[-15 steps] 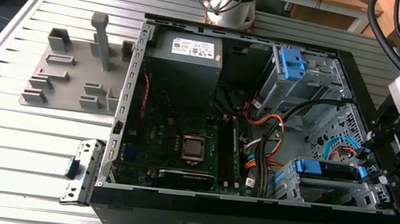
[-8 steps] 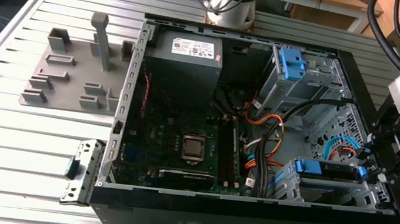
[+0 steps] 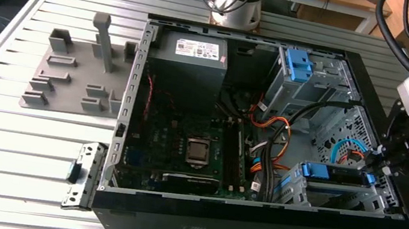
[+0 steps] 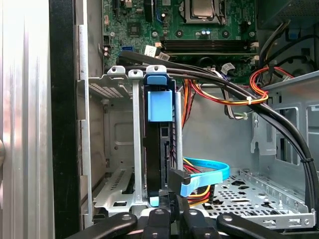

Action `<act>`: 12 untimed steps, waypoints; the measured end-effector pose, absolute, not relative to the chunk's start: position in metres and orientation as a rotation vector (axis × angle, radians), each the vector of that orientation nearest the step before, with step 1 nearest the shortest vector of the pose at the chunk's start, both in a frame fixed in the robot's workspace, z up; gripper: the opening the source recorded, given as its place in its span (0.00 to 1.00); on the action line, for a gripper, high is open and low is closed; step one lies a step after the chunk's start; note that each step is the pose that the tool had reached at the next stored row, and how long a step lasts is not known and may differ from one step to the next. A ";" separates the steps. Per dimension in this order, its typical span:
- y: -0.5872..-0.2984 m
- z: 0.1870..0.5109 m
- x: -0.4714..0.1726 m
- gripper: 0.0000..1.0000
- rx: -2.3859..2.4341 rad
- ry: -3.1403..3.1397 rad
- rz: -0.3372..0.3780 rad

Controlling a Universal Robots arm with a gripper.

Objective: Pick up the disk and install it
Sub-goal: 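Insert the first disk wire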

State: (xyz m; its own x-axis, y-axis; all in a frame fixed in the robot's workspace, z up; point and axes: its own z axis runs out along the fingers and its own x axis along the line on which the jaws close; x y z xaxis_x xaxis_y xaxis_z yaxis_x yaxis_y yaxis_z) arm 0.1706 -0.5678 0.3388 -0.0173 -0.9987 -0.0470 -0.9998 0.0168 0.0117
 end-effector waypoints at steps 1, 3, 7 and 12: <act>-0.568 0.339 0.171 0.16 -2.184 2.222 0.064; -0.568 0.339 0.171 0.16 -2.184 2.222 0.064; -0.568 0.339 0.171 0.16 -2.184 2.222 0.064; -0.563 0.339 0.170 0.16 -2.184 2.222 0.064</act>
State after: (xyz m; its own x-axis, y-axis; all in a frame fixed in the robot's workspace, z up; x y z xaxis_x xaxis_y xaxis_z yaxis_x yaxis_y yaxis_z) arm 0.1705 -0.5627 0.3390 -0.0175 -0.9988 -0.0463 -0.9998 0.0169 0.0118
